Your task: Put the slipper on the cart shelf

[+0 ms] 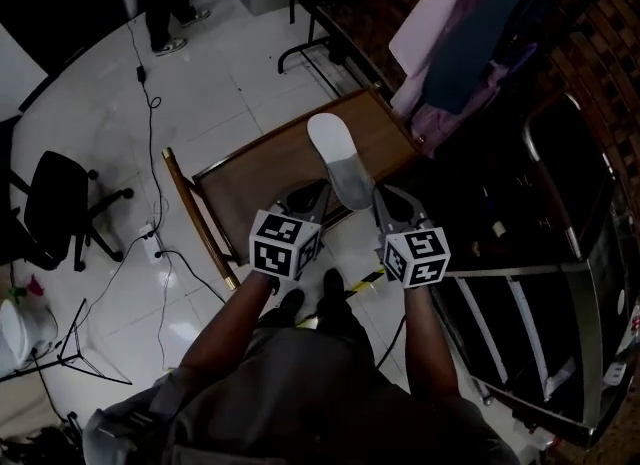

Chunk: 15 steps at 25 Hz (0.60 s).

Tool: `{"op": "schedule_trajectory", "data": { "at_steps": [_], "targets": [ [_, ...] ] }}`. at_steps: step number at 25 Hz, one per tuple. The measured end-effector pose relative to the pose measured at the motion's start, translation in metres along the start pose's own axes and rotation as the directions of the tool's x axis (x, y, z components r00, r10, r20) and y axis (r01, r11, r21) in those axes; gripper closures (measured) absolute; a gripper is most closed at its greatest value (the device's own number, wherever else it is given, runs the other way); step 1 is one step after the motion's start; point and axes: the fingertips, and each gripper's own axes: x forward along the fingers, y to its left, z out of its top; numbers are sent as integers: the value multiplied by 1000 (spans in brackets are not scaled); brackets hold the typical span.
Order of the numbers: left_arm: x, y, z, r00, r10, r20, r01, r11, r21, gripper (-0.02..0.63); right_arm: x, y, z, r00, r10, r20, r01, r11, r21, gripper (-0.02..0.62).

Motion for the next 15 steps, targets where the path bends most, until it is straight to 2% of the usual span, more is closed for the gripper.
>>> {"op": "schedule_trajectory", "data": {
  "at_steps": [3, 5, 7, 8, 15],
  "targets": [
    [19, 20, -4, 996, 95, -4, -95, 995, -32, 598, 39, -16, -22, 995, 50, -82, -55, 997, -55, 594],
    [30, 30, -6, 990, 142, 1, -142, 989, -43, 598, 66, -25, -37, 988, 90, -129, -99, 993, -64, 563],
    [39, 39, -10, 983, 182, -3, -182, 982, -54, 598, 91, -34, -52, 977, 121, -173, -135, 989, -68, 560],
    [42, 43, -13, 979, 202, -6, -202, 977, -65, 598, 102, -37, -59, 971, 134, -197, -150, 986, -72, 535],
    [39, 62, -31, 949, 313, -33, -315, 940, -133, 598, 163, -46, -115, 913, 175, -369, -228, 968, -105, 497]
  ]
}}
